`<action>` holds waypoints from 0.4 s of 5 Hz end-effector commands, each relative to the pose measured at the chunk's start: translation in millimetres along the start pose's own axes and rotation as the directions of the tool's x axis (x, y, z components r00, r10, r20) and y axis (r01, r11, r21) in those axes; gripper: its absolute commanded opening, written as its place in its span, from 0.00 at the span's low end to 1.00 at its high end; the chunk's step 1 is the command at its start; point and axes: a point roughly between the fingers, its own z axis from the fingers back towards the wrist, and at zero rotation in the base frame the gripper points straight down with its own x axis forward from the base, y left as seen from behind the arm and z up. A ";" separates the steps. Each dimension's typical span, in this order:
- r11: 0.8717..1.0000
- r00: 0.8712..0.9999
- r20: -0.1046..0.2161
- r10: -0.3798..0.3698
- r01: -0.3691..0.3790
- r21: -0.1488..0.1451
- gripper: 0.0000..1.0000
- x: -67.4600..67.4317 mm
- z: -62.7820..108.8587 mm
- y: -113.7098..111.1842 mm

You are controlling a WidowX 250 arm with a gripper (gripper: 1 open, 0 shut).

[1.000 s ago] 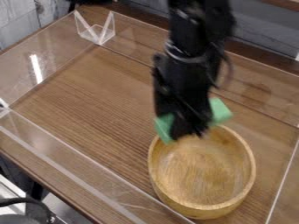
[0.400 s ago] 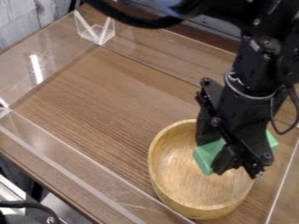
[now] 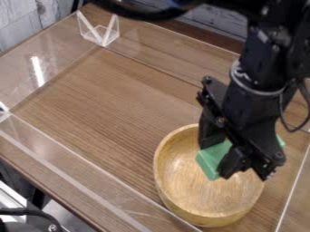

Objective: Put the green block in the brown bowl

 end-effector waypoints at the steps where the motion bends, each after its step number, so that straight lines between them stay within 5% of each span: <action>1: 0.999 0.997 0.055 0.046 -0.045 -0.012 0.00 2.8 16.4 1.2; 2: 0.999 0.997 0.054 0.052 -0.052 -0.016 0.00 -0.2 13.8 0.9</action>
